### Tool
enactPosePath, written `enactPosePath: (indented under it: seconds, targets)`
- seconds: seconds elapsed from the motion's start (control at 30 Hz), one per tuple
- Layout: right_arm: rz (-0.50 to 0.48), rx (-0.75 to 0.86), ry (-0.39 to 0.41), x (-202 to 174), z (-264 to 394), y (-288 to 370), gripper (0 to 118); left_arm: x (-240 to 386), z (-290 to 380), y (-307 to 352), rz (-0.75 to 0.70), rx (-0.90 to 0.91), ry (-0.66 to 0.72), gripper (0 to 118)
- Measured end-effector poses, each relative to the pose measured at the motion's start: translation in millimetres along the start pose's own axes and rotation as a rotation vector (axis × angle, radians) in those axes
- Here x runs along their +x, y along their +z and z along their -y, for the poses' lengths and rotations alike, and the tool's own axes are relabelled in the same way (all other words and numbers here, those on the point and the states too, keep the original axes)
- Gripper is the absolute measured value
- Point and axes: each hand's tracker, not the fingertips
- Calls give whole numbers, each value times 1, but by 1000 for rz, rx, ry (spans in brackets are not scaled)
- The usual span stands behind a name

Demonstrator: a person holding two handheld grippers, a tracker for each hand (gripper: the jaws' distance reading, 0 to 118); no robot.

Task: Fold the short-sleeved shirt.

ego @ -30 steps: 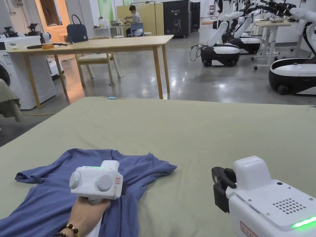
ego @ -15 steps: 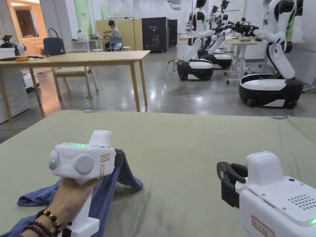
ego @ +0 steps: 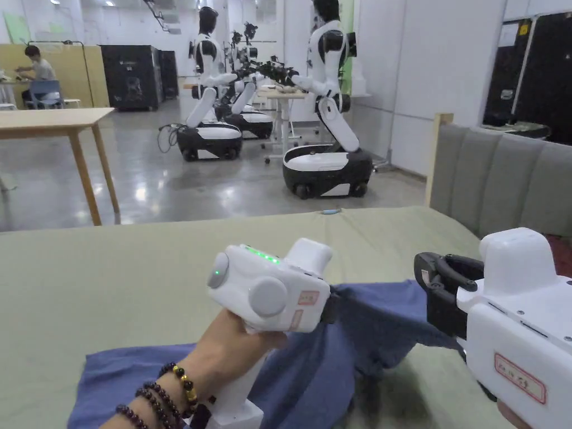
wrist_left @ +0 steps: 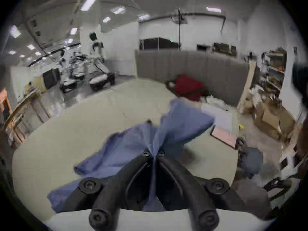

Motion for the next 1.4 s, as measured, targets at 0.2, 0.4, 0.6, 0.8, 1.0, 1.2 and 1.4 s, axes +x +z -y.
enactPosePath:
  seconds: [0.2,0.4,0.6,0.8,1.0,1.2,1.4]
  targets:
    - [65,-49,-29,33,25,13,1,30,87,-110,0,-271,54,0]
    - [88,-80,-54,45,37,10,1,20,101,-108,-1,-230,141,19]
    - [62,-59,-61,29,30,6,1,-23,62,-5,11,38,248,111]
    - [-8,-30,-18,0,24,5,1,-88,112,154,-180,212,345,102]
    - [-125,-21,-80,-20,25,-10,1,-126,192,259,-550,265,458,0]
    - [-166,-46,-117,-33,20,-22,1,-163,199,270,-575,233,527,0]
    - [-112,-84,-58,-39,25,-28,1,-230,183,180,-569,30,523,0]
